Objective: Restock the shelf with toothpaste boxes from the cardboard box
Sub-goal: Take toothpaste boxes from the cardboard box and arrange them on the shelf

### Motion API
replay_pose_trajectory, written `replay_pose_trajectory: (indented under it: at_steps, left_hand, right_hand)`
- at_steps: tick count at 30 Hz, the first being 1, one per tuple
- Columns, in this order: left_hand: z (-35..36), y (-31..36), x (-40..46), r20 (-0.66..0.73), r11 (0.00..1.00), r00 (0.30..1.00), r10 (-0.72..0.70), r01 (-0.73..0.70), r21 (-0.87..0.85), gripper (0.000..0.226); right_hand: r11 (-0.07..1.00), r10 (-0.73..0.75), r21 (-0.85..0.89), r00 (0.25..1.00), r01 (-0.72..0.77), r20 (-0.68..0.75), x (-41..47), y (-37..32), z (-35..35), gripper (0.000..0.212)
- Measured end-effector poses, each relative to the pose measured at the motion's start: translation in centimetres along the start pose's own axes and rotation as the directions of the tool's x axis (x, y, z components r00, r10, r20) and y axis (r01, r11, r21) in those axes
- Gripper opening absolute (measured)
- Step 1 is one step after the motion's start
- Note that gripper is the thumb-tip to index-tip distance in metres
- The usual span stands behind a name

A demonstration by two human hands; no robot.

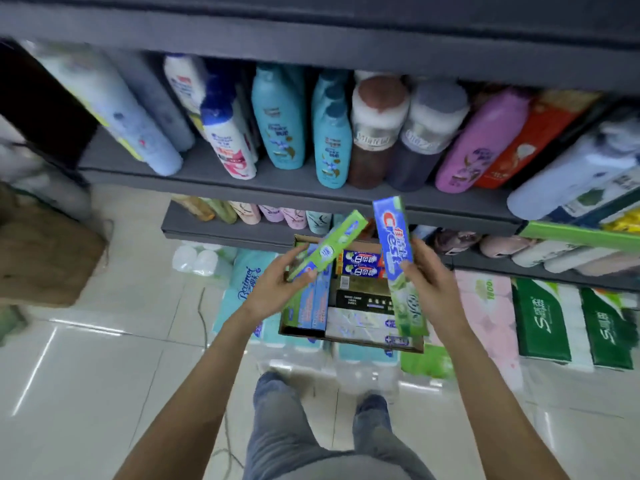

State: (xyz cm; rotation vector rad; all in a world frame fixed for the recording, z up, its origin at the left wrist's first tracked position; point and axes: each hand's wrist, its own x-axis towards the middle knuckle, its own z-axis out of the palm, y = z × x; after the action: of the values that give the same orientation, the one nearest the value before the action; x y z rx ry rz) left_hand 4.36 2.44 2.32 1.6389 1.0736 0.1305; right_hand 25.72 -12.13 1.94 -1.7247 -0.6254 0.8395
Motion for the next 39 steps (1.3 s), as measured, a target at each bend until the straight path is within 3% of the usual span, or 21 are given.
replay_pose_trajectory:
  at_steps: [3,6,9,11,13,16,18,23,27,30,35,37,39]
  left_hand:
    - [-3.1,2.7,-0.4,-0.081,0.917,0.982,0.172,-0.129,0.376,0.076]
    - [-5.8,5.9,-1.3,-0.166,0.723,0.885,0.435,-0.233,0.651,0.060]
    - [-8.4,8.3,-0.9,-0.145,0.537,0.728,0.669,-0.340,0.772,0.055]
    - [-10.6,10.2,-0.2,-0.090,0.418,0.665,0.742,-0.353,0.837,0.054]
    - [-13.2,11.8,0.5,-0.008,0.328,0.653,0.758,-0.370,0.869,0.055]
    - [-18.1,13.2,1.6,0.163,0.195,0.640,0.751,-0.451,0.871,0.054]
    - [-21.2,14.0,2.1,0.228,0.127,0.614,0.756,-0.479,0.869,0.055]
    - [-26.5,16.5,2.4,0.226,0.133,0.483,0.846,-0.601,0.788,0.048]
    - [-30.2,17.6,2.0,0.200,0.098,0.413,0.888,-0.596,0.797,0.049]
    - [-33.0,17.7,2.3,0.145,0.101,0.402,0.904,-0.531,0.841,0.049]
    - [-35.5,17.9,3.3,-0.057,0.253,0.394,0.917,-0.468,0.846,0.054]
    - [-35.9,18.0,3.7,-0.113,0.305,0.408,0.906,-0.445,0.842,0.053]
    - [-35.8,18.2,3.8,-0.168,0.365,0.435,0.885,-0.422,0.830,0.053]
  right_hand:
    - [0.971,-0.199,-0.121,0.977,0.208,0.076,0.9,-5.0,-1.6,0.046]
    - [0.906,-0.351,-0.223,0.933,0.360,0.077,1.8,-10.0,-3.0,0.040]
    - [0.791,-0.489,-0.348,0.862,0.503,0.134,2.4,-14.9,-3.9,0.040]
    - [0.593,-0.572,-0.539,0.784,0.598,0.241,2.9,-17.8,-3.8,0.037]
    - [0.411,-0.570,-0.624,0.721,0.665,0.394,3.4,-20.6,-3.3,0.038]
    - [0.389,-0.485,-0.571,0.688,0.723,0.540,3.1,-25.2,-2.0,0.039]
    - [0.400,-0.534,-0.507,0.644,0.763,0.548,2.9,-28.3,-1.2,0.040]
    - [0.254,-0.728,-0.524,0.517,0.813,0.450,5.4,-34.8,2.7,0.036]
    - [0.220,-0.731,-0.627,0.551,0.748,0.402,10.4,-37.3,7.8,0.032]
    - [0.194,-0.710,-0.667,0.572,0.719,0.410,14.2,-38.7,11.7,0.033]
    - [0.137,-0.664,-0.736,0.613,0.663,0.428,19.0,-39.9,17.0,0.034]
    - [0.084,-0.632,-0.773,0.633,0.629,0.447,20.4,-39.6,18.3,0.031]
    - [0.102,-0.629,-0.789,0.654,0.606,0.421,20.9,-39.3,18.6,0.027]
